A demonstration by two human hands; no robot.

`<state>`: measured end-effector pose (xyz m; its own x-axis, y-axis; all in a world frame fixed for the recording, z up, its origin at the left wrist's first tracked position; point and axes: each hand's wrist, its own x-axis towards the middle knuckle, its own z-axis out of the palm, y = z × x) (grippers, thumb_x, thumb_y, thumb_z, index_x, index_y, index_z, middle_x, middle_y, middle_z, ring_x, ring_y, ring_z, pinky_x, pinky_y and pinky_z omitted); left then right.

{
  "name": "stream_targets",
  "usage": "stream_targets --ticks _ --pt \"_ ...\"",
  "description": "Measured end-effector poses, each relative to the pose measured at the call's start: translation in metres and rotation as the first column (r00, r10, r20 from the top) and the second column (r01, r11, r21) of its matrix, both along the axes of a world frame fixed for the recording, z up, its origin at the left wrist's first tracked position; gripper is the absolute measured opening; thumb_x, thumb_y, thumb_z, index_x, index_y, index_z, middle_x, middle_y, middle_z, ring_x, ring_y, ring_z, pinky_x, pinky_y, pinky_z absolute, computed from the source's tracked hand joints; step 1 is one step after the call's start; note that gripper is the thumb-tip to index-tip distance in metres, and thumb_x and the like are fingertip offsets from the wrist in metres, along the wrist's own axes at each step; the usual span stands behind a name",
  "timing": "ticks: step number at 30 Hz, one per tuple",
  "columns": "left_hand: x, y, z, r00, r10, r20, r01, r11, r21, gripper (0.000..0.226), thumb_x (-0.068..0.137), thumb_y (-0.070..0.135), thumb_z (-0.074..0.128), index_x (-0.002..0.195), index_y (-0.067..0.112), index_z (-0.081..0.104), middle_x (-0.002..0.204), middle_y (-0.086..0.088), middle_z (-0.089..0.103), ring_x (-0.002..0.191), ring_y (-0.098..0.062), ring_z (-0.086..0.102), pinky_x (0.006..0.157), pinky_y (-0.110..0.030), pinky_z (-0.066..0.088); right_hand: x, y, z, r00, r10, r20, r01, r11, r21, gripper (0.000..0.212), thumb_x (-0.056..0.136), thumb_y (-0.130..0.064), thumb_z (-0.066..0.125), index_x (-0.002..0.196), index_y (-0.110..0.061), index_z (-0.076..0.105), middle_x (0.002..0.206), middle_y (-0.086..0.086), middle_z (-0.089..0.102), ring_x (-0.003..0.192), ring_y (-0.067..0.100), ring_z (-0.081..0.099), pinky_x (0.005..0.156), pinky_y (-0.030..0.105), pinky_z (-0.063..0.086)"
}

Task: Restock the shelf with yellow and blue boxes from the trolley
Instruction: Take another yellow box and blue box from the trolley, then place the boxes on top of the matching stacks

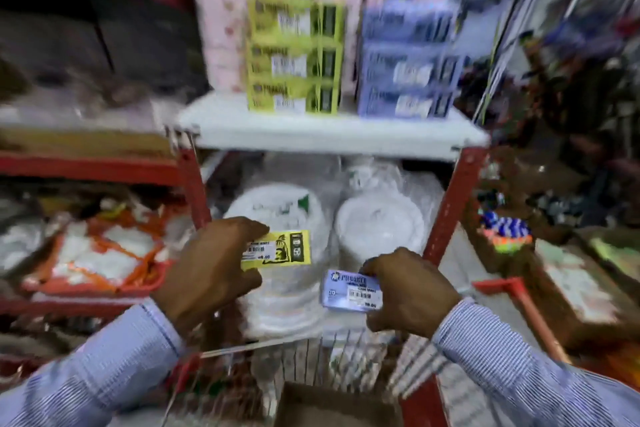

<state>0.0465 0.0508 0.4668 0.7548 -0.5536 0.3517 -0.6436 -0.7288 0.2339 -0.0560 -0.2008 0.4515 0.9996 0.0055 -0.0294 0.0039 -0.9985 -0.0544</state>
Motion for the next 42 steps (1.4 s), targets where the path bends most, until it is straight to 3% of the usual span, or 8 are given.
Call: stream_targets --ticks 5,9,14,19,22,27,35,42 --pt "-0.001 0.005 0.104 0.981 0.013 0.193 0.007 0.995 -0.102 0.067 0.049 0.021 0.085 0.114 0.019 0.067 0.100 -0.001 0.074 0.083 -0.021 0.068 0.071 -0.032 0.056 0.001 -0.001 0.111 0.969 0.034 0.243 -0.022 0.999 -0.049 0.054 0.054 -0.051 0.078 0.100 -0.023 0.065 0.090 0.000 0.069 0.085 0.023 0.061 0.068 0.033 0.053" --pt "0.009 0.001 0.158 0.956 0.023 0.294 0.036 0.980 -0.195 0.067 0.050 0.033 0.077 0.115 0.022 0.066 0.107 0.002 0.072 0.093 -0.020 0.067 0.079 -0.034 0.056 0.007 -0.011 0.171 0.908 0.021 0.419 0.010 0.997 -0.071 0.059 0.056 -0.050 0.076 0.108 -0.025 0.064 0.098 -0.001 0.068 0.090 0.023 0.059 0.066 0.031 0.045" --pt "0.039 -0.021 0.208 0.929 -0.024 0.370 0.128 0.957 -0.259 0.064 0.051 0.019 0.084 0.113 0.019 0.068 0.108 0.001 0.073 0.094 -0.018 0.068 0.085 -0.032 0.055 0.030 -0.029 0.230 0.794 -0.018 0.608 0.095 0.991 -0.095 0.046 0.060 -0.043 0.073 0.100 -0.021 0.064 0.092 0.001 0.068 0.088 0.026 0.060 0.062 0.033 0.042" --pt "0.079 -0.046 0.224 0.909 -0.049 0.415 0.156 0.961 -0.228 0.061 0.058 0.017 0.087 0.115 0.020 0.065 0.110 0.001 0.071 0.096 -0.015 0.065 0.084 -0.028 0.053 0.063 -0.051 0.249 0.769 -0.065 0.636 0.178 0.977 -0.115 0.044 0.075 -0.036 0.072 0.114 -0.022 0.059 0.109 0.004 0.066 0.099 0.026 0.058 0.075 0.035 0.048" --pt "0.101 -0.057 0.224 0.908 -0.077 0.412 0.177 0.962 -0.209 0.055 0.066 0.022 0.086 0.116 0.021 0.064 0.113 0.001 0.070 0.098 -0.013 0.064 0.086 -0.028 0.053 0.079 -0.062 0.253 0.777 -0.062 0.626 0.195 0.970 -0.146 0.040 0.080 -0.035 0.070 0.115 -0.021 0.056 0.109 0.004 0.065 0.100 0.026 0.058 0.073 0.034 0.045" --pt "0.127 -0.069 0.220 0.921 -0.070 0.383 0.154 0.969 -0.194 0.053 0.071 0.015 0.080 0.120 0.022 0.061 0.119 0.001 0.067 0.104 -0.015 0.061 0.089 -0.028 0.049 0.098 -0.073 0.254 0.785 -0.066 0.616 0.205 0.966 -0.157 0.055 0.083 -0.032 0.072 0.131 -0.022 0.048 0.122 0.005 0.061 0.110 0.025 0.055 0.087 0.034 0.045" --pt "0.144 -0.074 0.216 0.933 -0.089 0.348 0.163 0.968 -0.193 0.053 0.072 0.011 0.081 0.120 0.023 0.062 0.120 0.002 0.067 0.106 -0.016 0.061 0.090 -0.032 0.051 0.113 -0.080 0.249 0.802 -0.128 0.584 0.214 0.973 -0.080 0.047 0.076 -0.020 0.077 0.119 -0.022 0.059 0.114 0.009 0.063 0.103 0.030 0.058 0.084 0.038 0.050" --pt "0.151 -0.075 0.210 0.941 -0.133 0.311 0.208 0.953 -0.220 0.046 0.078 -0.001 0.070 0.115 0.025 0.064 0.116 0.004 0.068 0.093 -0.008 0.063 0.077 -0.026 0.057 0.112 -0.080 0.238 0.749 -0.149 0.646 0.172 0.985 0.028 0.039 0.075 -0.006 0.071 0.112 -0.017 0.065 0.108 0.009 0.070 0.097 0.027 0.062 0.080 0.036 0.054"
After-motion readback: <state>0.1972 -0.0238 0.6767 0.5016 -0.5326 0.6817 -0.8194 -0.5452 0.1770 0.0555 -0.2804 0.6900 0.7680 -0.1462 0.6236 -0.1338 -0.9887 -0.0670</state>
